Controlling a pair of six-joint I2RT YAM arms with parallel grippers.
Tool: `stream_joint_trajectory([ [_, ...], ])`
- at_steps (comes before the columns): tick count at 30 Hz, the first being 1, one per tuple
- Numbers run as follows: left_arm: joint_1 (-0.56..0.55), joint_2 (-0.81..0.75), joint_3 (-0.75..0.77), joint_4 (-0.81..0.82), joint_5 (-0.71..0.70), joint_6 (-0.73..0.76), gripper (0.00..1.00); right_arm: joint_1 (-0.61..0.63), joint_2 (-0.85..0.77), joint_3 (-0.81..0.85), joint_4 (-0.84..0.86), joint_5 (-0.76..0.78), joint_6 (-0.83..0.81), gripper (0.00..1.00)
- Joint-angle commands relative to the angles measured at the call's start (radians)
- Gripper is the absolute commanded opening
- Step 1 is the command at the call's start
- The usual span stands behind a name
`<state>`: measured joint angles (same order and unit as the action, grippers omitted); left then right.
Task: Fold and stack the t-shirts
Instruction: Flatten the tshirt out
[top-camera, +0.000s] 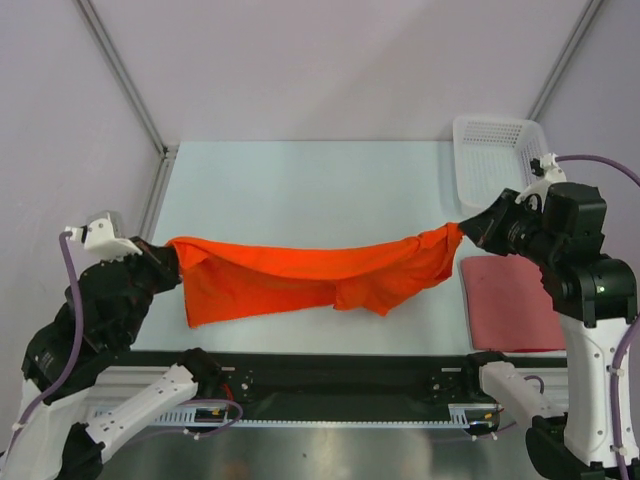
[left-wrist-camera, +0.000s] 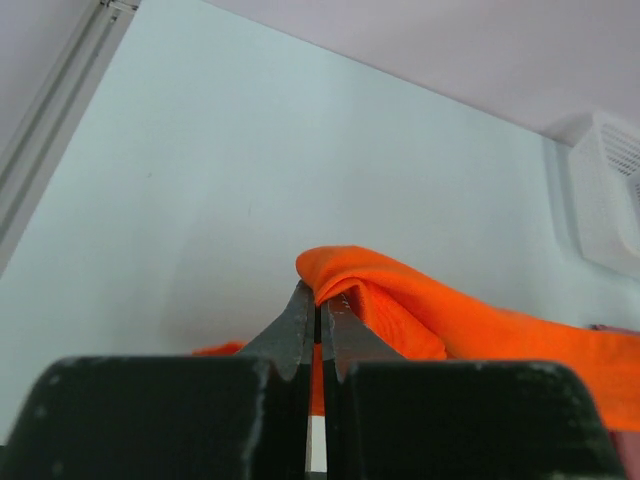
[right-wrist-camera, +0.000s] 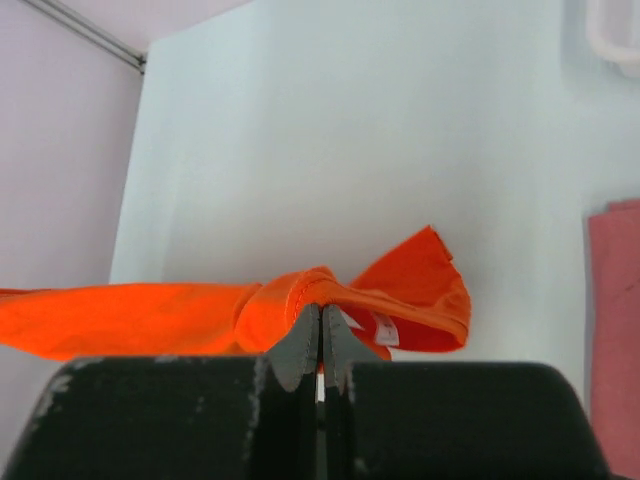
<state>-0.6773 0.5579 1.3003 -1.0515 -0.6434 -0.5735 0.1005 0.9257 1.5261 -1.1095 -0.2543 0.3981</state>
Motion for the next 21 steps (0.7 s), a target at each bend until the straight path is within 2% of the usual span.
stream_joint_trajectory([
  [1, 0.008, 0.071, -0.013, 0.033, -0.05, 0.087, 0.0, -0.004, 0.036, 0.003, 0.092, -0.019, 0.041, 0.0],
  [3, 0.01, 0.143, -0.051, 0.056, -0.047, 0.101, 0.0, -0.005, 0.102, -0.038, 0.167, -0.019, 0.086, 0.0],
  [4, 0.013, 0.23, -0.068, 0.062, -0.032, 0.106, 0.0, -0.005, 0.205, -0.04, 0.186, -0.017, 0.097, 0.0],
  [6, 0.077, 0.344, -0.093, 0.099, 0.051, 0.119, 0.0, -0.015, 0.321, -0.029, 0.214, 0.006, 0.116, 0.0],
  [7, 0.123, 0.447, -0.102, 0.113, 0.109, 0.113, 0.0, -0.025, 0.454, -0.012, 0.214, 0.004, 0.123, 0.0],
  [11, 0.209, 0.641, -0.119, 0.208, 0.106, 0.139, 0.0, -0.067, 0.704, 0.041, 0.335, 0.007, 0.128, 0.0],
  [15, 0.335, 0.715, -0.056, 0.335, 0.113, 0.213, 0.0, -0.07, 0.933, 0.257, 0.355, 0.036, 0.064, 0.0],
  [16, 0.387, 0.726, -0.05, 0.373, 0.119, 0.239, 0.0, -0.085, 0.971, 0.326, 0.37, 0.009, 0.073, 0.0],
  [20, 0.481, 0.83, -0.026, 0.572, 0.168, 0.288, 0.0, -0.093, 1.09, 0.442, 0.499, -0.045, 0.171, 0.0],
  [21, 0.495, 0.897, -0.001, 0.588, 0.174, 0.29, 0.0, -0.093, 1.151, 0.478, 0.529, -0.054, 0.18, 0.0],
])
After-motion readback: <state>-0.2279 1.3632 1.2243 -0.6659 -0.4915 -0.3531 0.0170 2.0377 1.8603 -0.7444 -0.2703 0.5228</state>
